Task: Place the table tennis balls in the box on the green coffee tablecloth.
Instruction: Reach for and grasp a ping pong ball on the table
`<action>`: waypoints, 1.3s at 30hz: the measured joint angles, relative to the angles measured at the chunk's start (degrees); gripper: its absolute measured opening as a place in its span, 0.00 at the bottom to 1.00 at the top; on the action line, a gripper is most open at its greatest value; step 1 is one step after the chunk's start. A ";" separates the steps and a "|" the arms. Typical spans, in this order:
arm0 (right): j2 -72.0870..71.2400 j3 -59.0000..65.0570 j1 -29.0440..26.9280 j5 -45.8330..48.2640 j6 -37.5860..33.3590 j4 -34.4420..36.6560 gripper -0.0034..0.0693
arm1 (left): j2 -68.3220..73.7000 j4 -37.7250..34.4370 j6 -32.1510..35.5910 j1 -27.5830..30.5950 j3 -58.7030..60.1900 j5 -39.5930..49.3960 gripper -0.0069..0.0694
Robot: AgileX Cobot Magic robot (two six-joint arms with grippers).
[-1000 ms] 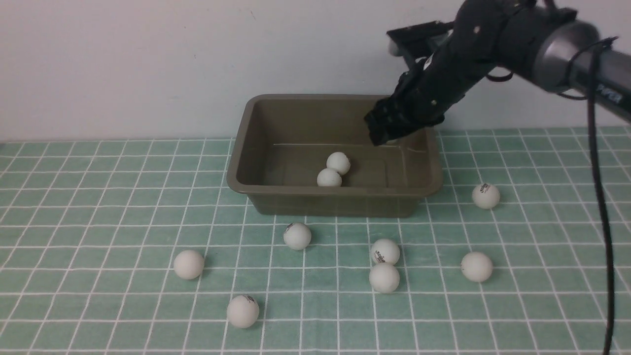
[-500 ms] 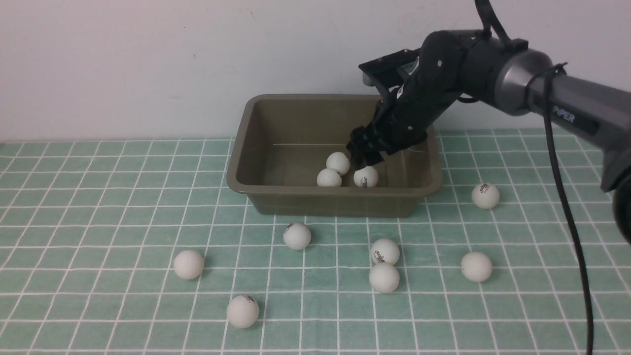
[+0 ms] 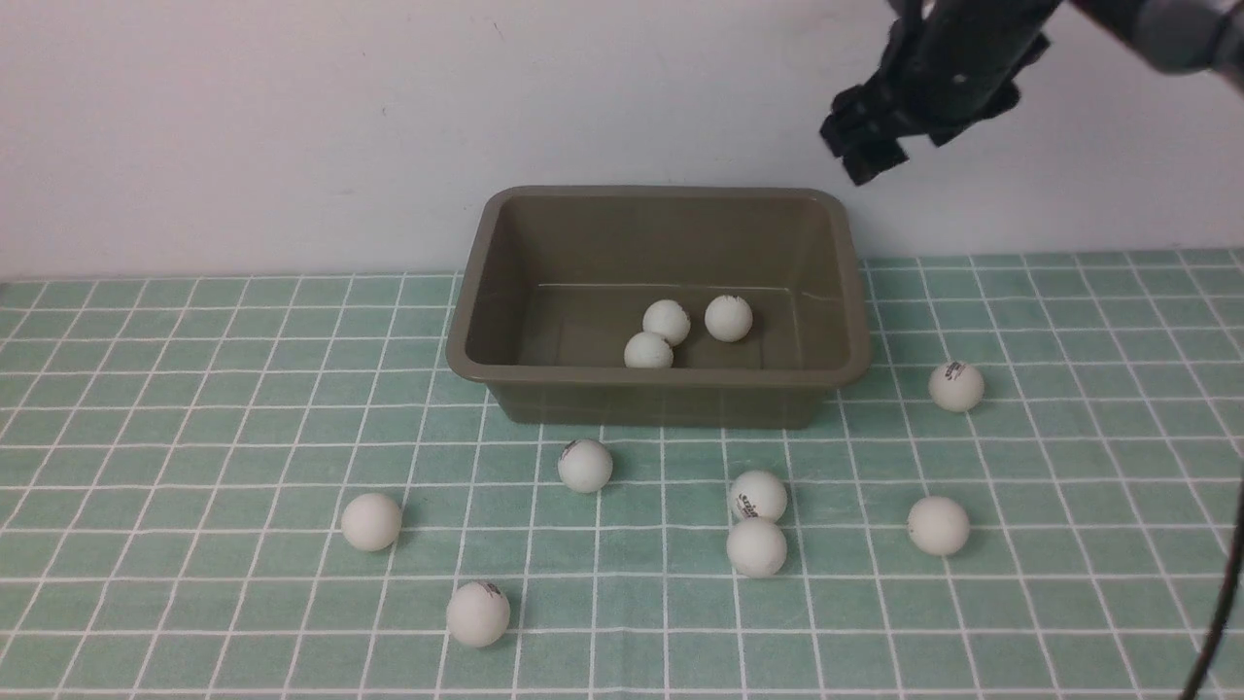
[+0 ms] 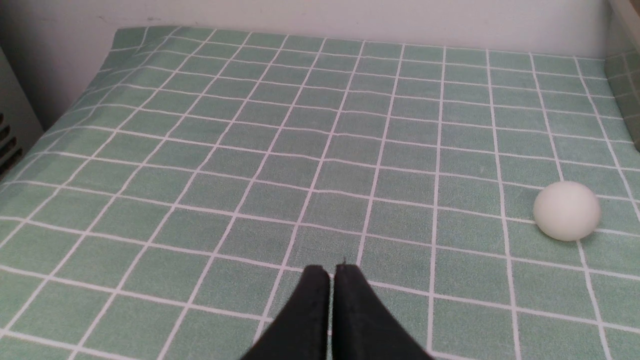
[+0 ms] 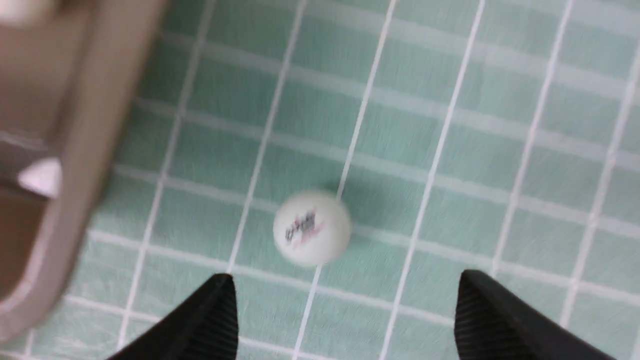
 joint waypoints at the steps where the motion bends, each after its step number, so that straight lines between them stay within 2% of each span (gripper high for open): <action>1: 0.00 1.57 -0.25 -0.70 -0.05 0.69 0.77 | 0.00 0.00 0.00 0.00 0.00 0.00 0.09; 8: 0.59 12.08 -0.53 -14.76 0.04 2.08 0.76 | 0.00 0.00 0.00 0.00 0.00 0.00 0.09; 15: 5.39 12.31 -0.53 -17.61 0.04 2.76 0.72 | 0.00 0.00 0.00 0.00 0.00 0.00 0.09; 21: 8.38 12.51 -0.53 -17.85 0.04 2.94 0.68 | 0.00 0.00 0.00 0.00 0.00 0.00 0.09; 26: 8.47 12.56 -0.53 -17.92 0.04 2.99 0.54 | 0.00 0.00 0.00 0.00 0.00 0.00 0.09; 31: 8.33 12.43 -0.53 -16.89 -0.77 2.99 0.54 | 0.00 0.00 0.00 0.00 0.00 0.00 0.09; 35: 6.94 8.71 -0.53 -12.09 -1.05 3.50 0.54 | 0.00 0.00 0.00 0.00 0.00 0.00 0.09; 39: 5.07 1.17 -0.24 -7.67 -2.24 10.29 0.54 | 0.00 0.00 0.00 0.00 0.00 0.00 0.09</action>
